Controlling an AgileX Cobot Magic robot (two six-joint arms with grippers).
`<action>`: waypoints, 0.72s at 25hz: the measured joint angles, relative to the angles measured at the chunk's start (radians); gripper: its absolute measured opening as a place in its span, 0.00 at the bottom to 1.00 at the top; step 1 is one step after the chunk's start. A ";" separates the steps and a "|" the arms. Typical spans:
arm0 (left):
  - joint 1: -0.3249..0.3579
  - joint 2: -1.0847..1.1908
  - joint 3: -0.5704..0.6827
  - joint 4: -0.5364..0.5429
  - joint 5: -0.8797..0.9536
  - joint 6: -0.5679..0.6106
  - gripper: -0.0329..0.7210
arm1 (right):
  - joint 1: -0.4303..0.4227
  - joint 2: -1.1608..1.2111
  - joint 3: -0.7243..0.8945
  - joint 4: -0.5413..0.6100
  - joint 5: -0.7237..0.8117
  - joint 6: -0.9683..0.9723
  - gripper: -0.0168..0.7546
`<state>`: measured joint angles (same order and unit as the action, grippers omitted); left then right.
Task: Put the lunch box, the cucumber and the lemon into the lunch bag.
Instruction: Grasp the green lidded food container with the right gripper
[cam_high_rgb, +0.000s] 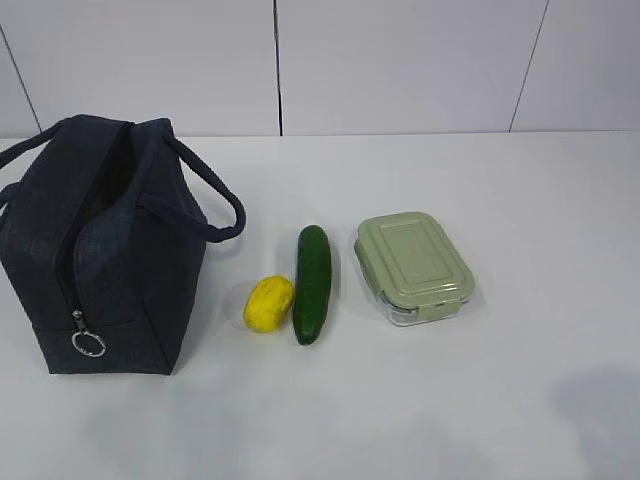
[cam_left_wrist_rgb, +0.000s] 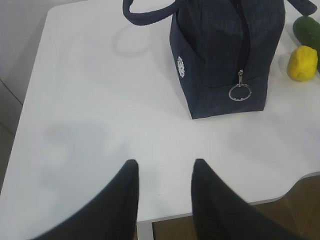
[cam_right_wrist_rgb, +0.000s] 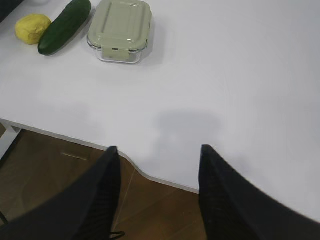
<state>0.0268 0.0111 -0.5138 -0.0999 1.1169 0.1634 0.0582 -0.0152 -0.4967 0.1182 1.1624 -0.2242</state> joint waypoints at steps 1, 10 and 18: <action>0.000 0.000 0.000 0.000 0.000 0.000 0.36 | 0.000 0.000 0.000 0.000 0.000 0.000 0.52; 0.000 0.000 0.000 0.000 0.000 0.000 0.36 | 0.000 0.000 0.000 0.000 0.000 0.000 0.52; 0.000 0.000 0.000 0.000 0.000 0.000 0.36 | 0.000 0.000 0.000 0.000 0.000 0.000 0.52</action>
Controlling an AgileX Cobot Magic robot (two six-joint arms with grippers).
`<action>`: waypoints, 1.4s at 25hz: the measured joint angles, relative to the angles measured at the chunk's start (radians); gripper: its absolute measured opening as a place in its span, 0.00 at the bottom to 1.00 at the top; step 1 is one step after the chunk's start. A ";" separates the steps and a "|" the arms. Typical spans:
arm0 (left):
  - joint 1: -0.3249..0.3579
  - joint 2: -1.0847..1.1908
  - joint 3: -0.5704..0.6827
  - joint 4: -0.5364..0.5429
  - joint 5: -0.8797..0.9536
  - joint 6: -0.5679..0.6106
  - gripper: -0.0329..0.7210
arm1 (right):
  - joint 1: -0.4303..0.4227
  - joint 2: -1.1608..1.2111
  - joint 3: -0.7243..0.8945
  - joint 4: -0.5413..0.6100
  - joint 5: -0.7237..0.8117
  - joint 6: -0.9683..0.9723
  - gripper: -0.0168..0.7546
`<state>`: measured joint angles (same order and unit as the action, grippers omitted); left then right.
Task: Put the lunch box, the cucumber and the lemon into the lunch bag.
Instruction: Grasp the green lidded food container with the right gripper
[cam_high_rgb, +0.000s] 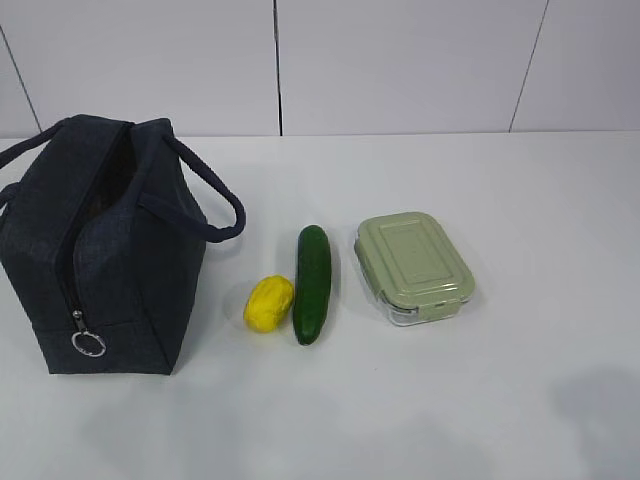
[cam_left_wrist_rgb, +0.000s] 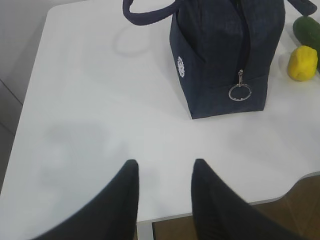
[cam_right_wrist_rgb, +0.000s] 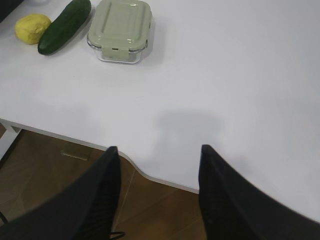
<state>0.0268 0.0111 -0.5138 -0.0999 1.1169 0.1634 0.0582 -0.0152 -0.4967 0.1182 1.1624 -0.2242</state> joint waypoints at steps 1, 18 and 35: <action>0.000 0.000 0.000 0.000 0.000 0.000 0.36 | 0.000 0.000 0.000 0.000 0.000 0.000 0.52; 0.000 0.000 0.000 -0.004 0.000 0.000 0.36 | 0.000 0.000 0.000 0.000 0.000 0.000 0.52; 0.000 0.000 0.000 -0.006 0.000 0.000 0.36 | 0.000 0.037 -0.018 0.110 -0.019 0.000 0.52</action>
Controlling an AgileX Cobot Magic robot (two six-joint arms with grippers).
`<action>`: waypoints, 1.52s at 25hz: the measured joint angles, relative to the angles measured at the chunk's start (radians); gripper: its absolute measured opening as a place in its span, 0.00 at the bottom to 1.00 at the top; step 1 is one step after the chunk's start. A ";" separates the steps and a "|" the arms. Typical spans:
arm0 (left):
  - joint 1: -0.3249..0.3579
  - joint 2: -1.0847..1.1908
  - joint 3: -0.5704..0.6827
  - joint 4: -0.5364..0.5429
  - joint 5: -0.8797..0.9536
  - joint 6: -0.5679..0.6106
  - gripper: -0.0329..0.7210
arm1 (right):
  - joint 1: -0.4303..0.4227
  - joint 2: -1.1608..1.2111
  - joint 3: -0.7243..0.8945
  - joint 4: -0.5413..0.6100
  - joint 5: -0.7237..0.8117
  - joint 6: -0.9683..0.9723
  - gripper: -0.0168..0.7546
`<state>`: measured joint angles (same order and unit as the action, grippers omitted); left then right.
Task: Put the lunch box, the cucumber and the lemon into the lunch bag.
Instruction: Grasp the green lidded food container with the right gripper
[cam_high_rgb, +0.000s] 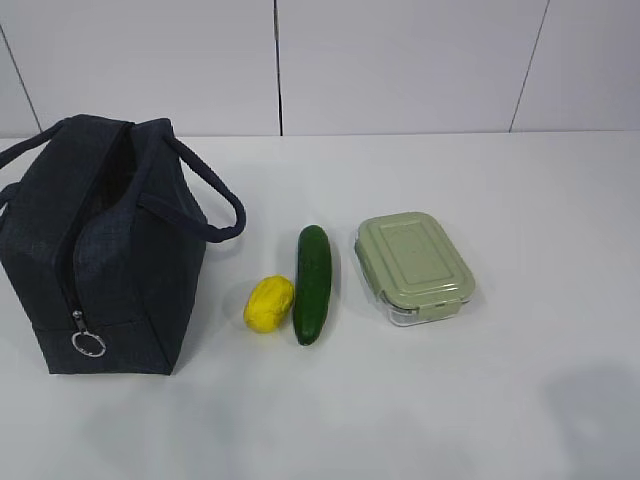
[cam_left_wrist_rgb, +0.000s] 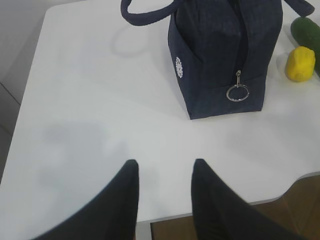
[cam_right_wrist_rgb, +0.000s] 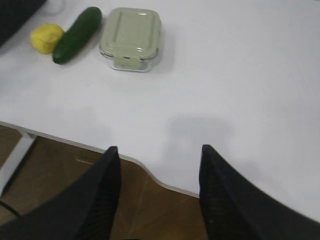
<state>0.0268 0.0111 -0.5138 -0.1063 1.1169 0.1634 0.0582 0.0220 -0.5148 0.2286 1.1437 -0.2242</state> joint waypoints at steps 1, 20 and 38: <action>0.000 0.000 0.000 -0.002 0.000 0.000 0.36 | 0.000 0.029 0.000 0.048 -0.011 0.000 0.52; 0.000 0.000 0.000 -0.002 0.000 0.000 0.36 | 0.000 1.166 -0.122 1.060 -0.058 -0.825 0.52; 0.000 0.000 0.000 -0.002 0.000 0.000 0.36 | -0.332 1.669 -0.526 0.939 0.032 -0.881 0.52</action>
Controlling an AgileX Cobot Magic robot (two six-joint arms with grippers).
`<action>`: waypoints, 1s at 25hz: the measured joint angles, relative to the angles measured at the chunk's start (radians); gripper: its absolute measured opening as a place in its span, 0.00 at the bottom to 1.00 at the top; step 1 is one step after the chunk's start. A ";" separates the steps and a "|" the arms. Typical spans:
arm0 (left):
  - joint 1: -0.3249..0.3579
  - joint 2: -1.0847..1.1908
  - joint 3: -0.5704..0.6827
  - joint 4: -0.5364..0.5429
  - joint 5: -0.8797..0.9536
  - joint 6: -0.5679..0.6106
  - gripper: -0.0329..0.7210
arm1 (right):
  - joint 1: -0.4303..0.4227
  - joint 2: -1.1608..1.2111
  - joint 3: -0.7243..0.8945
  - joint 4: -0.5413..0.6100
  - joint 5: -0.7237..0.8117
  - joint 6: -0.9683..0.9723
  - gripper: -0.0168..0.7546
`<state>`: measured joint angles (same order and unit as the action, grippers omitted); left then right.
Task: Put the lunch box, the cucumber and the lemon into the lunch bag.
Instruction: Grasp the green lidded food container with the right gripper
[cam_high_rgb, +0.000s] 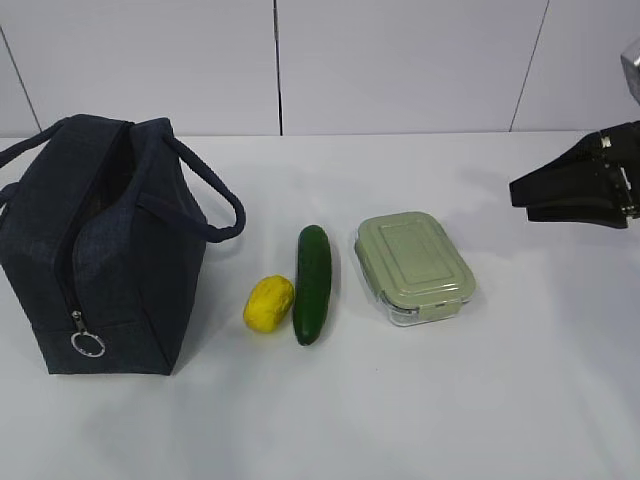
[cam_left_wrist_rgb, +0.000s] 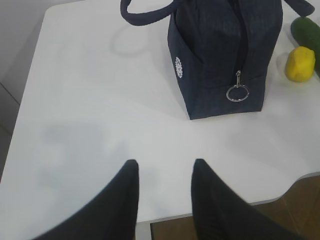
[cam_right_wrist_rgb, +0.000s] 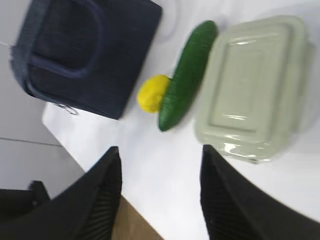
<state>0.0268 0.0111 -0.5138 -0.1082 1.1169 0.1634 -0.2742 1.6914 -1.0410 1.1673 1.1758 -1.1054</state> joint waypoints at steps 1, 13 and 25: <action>0.000 0.000 0.000 0.000 0.000 0.000 0.36 | -0.002 0.022 -0.021 -0.011 0.000 0.000 0.52; 0.000 0.000 0.000 0.000 0.000 0.000 0.36 | -0.006 0.332 -0.240 -0.112 0.000 -0.010 0.65; 0.000 0.000 0.000 0.000 0.000 0.000 0.36 | -0.006 0.471 -0.378 -0.048 0.000 -0.007 0.80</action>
<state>0.0268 0.0111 -0.5138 -0.1082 1.1169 0.1634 -0.2797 2.1627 -1.4185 1.1190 1.1758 -1.1119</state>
